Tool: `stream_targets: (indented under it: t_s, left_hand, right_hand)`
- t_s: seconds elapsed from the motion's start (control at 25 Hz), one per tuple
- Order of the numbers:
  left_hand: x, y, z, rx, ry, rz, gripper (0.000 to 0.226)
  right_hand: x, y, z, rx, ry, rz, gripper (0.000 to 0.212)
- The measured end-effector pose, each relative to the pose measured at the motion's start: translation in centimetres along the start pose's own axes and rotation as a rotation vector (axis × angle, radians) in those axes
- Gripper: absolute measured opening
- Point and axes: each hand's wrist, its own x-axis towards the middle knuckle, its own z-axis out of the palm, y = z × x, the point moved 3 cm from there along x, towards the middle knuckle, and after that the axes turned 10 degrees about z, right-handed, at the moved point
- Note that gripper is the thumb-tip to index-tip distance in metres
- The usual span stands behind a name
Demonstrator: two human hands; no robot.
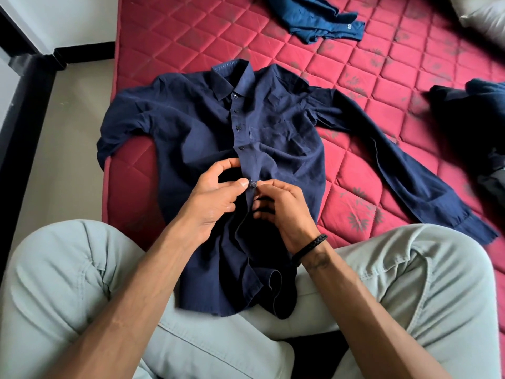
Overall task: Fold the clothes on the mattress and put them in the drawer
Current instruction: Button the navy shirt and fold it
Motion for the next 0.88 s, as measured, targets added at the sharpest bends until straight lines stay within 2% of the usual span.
stream_targets:
  t_s: [0.08,0.24,0.44,0.52,0.64,0.72,0.76,0.88]
  left_hand:
    - [-0.1,0.0,0.2,-0.016,-0.037,0.027,0.038]
    - [0.2,0.1,0.1,0.254,0.034,0.195,0.044]
    - [-0.1,0.7,0.0,0.352,0.045,0.280,0.051]
    - [0.3,0.5,-0.4,0.335,0.154,0.296,0.047]
    - [1.1,0.2,-1.6,0.173,0.325,0.235,0.041]
    - [1.3,0.2,-1.8,0.063,0.356,0.194,0.036]
    - [1.3,0.3,-1.9,0.008,0.360,0.177,0.033]
    - [1.2,0.5,-2.1,-0.048,0.375,0.156,0.025]
  right_hand:
    - [0.0,0.0,-0.1,0.017,0.015,0.007,0.017]
    - [0.4,0.1,0.0,0.025,0.037,-0.038,0.017]
    - [0.7,0.4,-0.2,-0.065,0.073,-0.115,0.027]
    - [0.4,0.2,-0.1,-0.238,0.168,-0.267,0.027]
    - [-1.2,0.0,0.5,-0.768,0.290,-0.546,0.038]
    - [-2.1,0.5,1.3,-1.132,0.348,-0.545,0.052]
    - [-2.3,0.9,1.6,-1.234,0.368,-0.513,0.056]
    - [-1.4,1.8,1.6,-1.269,0.370,-0.492,0.039]
